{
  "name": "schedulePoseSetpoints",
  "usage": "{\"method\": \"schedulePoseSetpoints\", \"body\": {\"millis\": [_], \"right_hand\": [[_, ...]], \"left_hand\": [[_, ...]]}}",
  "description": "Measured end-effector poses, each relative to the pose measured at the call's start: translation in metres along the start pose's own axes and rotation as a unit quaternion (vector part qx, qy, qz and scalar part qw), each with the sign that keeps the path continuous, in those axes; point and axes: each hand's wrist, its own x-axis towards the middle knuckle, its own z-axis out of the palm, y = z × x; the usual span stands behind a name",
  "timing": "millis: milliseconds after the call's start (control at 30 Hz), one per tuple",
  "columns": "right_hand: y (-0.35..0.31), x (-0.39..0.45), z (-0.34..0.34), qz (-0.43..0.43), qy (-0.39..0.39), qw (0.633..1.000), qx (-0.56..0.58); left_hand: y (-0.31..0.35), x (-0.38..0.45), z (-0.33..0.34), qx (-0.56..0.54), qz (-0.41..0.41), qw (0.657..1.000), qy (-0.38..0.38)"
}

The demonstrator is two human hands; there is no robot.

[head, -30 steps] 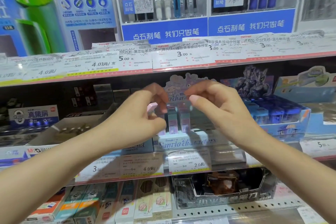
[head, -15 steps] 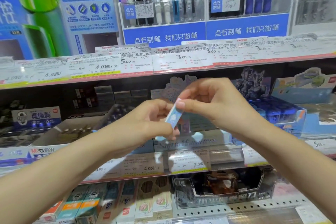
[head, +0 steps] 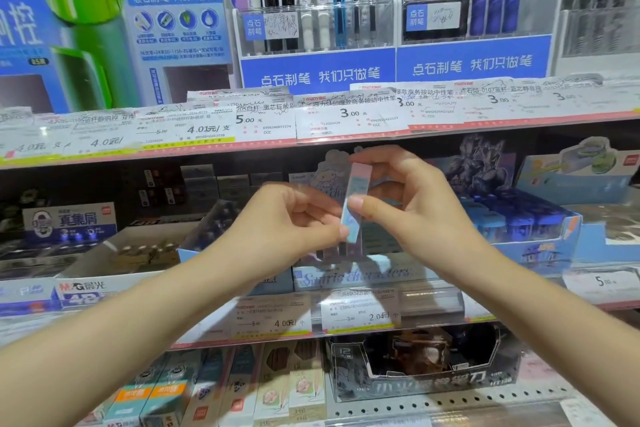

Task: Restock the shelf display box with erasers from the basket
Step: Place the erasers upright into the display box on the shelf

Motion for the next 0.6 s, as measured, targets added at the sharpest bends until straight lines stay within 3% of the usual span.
{"method": "schedulePoseSetpoints", "body": {"millis": [67,133,233,400,600], "right_hand": [[0.004,0.006,-0.009,0.007,0.006,1.0,-0.03],[0.01,0.012,-0.018,0.019,0.01,0.998,-0.065],[0.019,0.016,-0.024,0.018,0.01,0.992,-0.122],[0.034,0.031,-0.018,0.034,-0.008,0.983,-0.182],[0.044,0.041,-0.017,0.064,-0.08,0.967,-0.235]], "left_hand": [[-0.006,0.001,-0.005,0.178,0.113,0.977,0.032],[-0.009,0.002,-0.011,0.334,0.195,0.922,0.007],[-0.014,0.007,-0.013,0.466,0.188,0.861,-0.078],[-0.016,0.015,-0.009,0.479,0.142,0.847,-0.179],[-0.019,0.016,-0.012,0.457,0.123,0.857,-0.203]]}}
